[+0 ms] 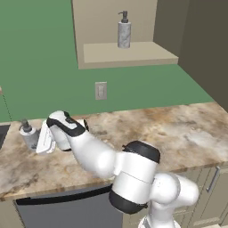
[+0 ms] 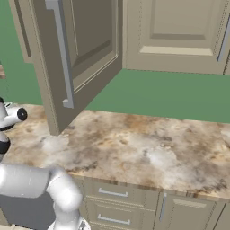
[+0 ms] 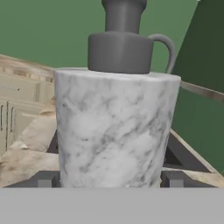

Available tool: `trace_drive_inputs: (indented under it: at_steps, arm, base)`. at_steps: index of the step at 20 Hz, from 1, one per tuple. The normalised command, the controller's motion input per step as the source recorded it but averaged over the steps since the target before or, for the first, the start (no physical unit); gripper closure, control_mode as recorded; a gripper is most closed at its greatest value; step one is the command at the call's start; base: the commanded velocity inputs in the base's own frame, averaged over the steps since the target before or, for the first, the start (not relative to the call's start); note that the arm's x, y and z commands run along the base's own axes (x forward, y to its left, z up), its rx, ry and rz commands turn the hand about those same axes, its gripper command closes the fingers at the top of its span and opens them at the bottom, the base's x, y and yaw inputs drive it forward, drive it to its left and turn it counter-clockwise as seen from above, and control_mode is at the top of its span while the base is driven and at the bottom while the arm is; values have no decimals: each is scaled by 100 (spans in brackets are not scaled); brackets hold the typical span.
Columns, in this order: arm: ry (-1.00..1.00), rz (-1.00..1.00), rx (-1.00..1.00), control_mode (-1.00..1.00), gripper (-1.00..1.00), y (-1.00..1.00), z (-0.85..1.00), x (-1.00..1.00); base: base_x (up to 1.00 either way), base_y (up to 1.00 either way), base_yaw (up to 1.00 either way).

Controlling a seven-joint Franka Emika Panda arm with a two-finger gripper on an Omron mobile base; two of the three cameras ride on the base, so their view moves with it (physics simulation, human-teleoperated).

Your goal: Locate and retrieve the soap dispenser and soap dispenser from the cabinet. Place them next to the sink.

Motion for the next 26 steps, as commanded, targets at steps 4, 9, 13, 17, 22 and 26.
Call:
trace_drive_inputs:
  at_steps: [4,9,13,17,22,26]
  arm:
    - [1,-4,-1,-100,100,34,-26,33]
    - [1,0,0,-100,100,32,-30,39]
    - [7,0,-1,-100,100,21,-36,51]
    - [11,2,-2,-100,100,21,-40,53]
    - [13,1,-5,-100,100,26,-29,46]
    - [-2,0,0,-100,100,21,-30,28]
  base:
    - [0,0,0]
    - [0,0,0]
    - [0,0,0]
    - [0,0,0]
    - [0,0,0]
    - [0,0,0]
